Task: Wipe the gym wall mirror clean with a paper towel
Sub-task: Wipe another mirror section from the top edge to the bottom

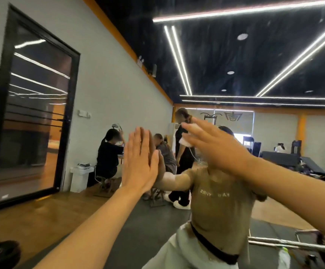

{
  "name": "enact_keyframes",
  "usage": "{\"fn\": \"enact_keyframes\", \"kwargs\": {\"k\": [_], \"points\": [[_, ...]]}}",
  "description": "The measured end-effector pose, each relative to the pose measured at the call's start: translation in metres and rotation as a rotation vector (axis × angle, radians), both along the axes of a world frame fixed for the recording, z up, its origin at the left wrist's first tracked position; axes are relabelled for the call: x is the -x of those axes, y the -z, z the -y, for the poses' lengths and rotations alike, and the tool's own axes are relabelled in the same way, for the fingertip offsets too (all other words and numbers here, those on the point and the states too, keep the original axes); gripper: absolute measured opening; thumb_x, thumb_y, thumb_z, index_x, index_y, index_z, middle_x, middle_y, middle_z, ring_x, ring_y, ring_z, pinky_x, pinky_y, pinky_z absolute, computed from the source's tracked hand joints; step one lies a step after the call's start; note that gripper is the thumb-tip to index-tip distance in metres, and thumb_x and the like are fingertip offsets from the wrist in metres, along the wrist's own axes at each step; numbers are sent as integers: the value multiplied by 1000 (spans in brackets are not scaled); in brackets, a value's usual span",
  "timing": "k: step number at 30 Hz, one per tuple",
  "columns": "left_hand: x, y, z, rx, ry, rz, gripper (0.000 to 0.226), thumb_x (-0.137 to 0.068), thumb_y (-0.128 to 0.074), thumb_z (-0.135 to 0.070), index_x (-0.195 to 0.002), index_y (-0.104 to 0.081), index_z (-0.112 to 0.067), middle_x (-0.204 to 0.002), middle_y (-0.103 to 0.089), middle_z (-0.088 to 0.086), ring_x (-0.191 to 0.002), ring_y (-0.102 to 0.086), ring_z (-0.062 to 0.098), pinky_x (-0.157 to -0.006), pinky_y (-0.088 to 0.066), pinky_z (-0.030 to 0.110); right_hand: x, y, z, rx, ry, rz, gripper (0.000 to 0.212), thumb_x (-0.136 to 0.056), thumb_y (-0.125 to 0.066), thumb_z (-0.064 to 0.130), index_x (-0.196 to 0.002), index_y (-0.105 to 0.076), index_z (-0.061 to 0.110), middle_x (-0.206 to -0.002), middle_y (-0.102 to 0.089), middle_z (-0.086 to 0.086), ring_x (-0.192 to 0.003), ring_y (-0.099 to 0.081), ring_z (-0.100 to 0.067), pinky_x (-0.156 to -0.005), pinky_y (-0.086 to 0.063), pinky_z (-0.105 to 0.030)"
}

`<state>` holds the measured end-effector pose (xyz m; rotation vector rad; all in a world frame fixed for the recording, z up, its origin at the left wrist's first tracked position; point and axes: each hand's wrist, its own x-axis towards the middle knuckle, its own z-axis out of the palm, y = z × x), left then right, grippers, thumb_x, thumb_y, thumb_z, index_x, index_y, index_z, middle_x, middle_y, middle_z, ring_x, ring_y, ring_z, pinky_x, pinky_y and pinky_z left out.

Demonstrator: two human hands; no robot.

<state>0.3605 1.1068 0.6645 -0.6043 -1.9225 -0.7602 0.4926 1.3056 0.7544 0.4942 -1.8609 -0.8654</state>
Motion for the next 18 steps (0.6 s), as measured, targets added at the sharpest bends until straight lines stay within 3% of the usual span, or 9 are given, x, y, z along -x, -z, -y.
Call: {"fn": "enact_keyframes", "kwargs": {"k": [2, 5, 9, 15, 18], "points": [[-2, 4, -12, 63, 30, -74, 66, -99, -3, -54, -155, 17, -27, -164, 25, -2, -150, 26, 12, -121, 19, 32, -7, -43, -9, 129, 25, -97, 70, -78, -75, -1, -143, -51, 11, -157, -37, -13, -145, -31, -39, -109, -36, -49], [-5, 5, -20, 5, 42, -97, 67, -101, -11, -51, -159, 2, -19, -167, 11, 2, -152, 18, 11, -118, 22, 26, -11, -82, -9, 313, 28, -234, 57, -92, -67, 2, -145, -48, 9, -159, -34, -13, -148, -26, -38, -117, -25, -49], [-1, 9, -21, 0, 41, -125, 64, -102, -8, -52, -158, 8, -25, -167, 14, 0, -153, 18, 14, -123, 13, 36, -3, -62, 2, 468, -12, -280, 46, -98, -59, 8, -142, -50, 9, -158, -35, -11, -148, -23, -39, -119, -23, -51], [11, 13, -19, 44, 5, -187, 62, -106, -9, -48, -158, 15, -26, -167, 17, 0, -154, 15, 19, -122, 15, 35, 11, 48, 6, 188, -68, -155, 43, -100, -46, 22, -141, -55, 11, -152, -46, -7, -145, -31, -34, -122, -15, -45], [8, 10, -19, 38, 35, -194, 62, -106, -12, -47, -158, 14, -25, -167, 18, 1, -153, 16, 19, -121, 18, 32, 5, 94, -1, 84, -5, -37, 49, -97, -44, 21, -145, -50, 13, -156, -41, -6, -148, -27, -34, -123, -18, -46]]}}
